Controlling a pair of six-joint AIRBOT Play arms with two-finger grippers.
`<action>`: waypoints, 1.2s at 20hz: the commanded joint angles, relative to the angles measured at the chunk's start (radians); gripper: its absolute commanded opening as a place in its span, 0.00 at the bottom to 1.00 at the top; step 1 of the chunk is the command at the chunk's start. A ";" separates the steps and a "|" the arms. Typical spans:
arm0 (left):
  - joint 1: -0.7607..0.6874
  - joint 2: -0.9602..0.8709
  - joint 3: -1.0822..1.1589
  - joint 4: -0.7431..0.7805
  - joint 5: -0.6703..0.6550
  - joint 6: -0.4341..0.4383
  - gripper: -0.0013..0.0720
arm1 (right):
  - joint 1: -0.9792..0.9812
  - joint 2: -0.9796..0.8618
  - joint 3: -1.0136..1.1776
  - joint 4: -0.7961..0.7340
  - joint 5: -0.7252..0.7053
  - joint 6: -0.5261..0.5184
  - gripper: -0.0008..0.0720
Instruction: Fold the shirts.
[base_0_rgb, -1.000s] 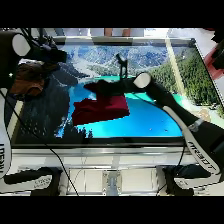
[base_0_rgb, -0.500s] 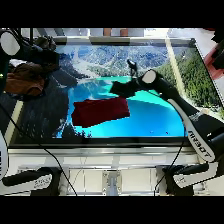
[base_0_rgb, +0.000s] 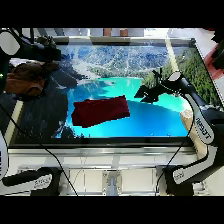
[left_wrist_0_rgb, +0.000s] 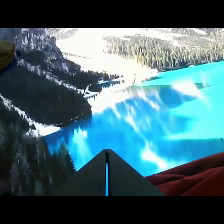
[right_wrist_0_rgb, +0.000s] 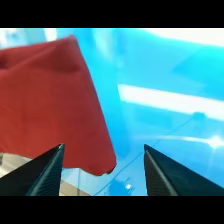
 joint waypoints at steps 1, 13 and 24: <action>0.001 0.000 0.001 -0.011 0.016 -0.009 0.03 | 0.014 -0.094 -0.006 0.073 -0.008 -0.085 0.87; 0.001 0.000 0.001 -0.010 -0.002 -0.019 0.03 | 0.204 -0.170 -0.003 0.327 -0.136 -0.208 0.71; 0.001 0.000 0.001 0.019 -0.022 0.000 0.03 | -0.104 0.122 0.219 0.060 -0.134 -0.016 0.06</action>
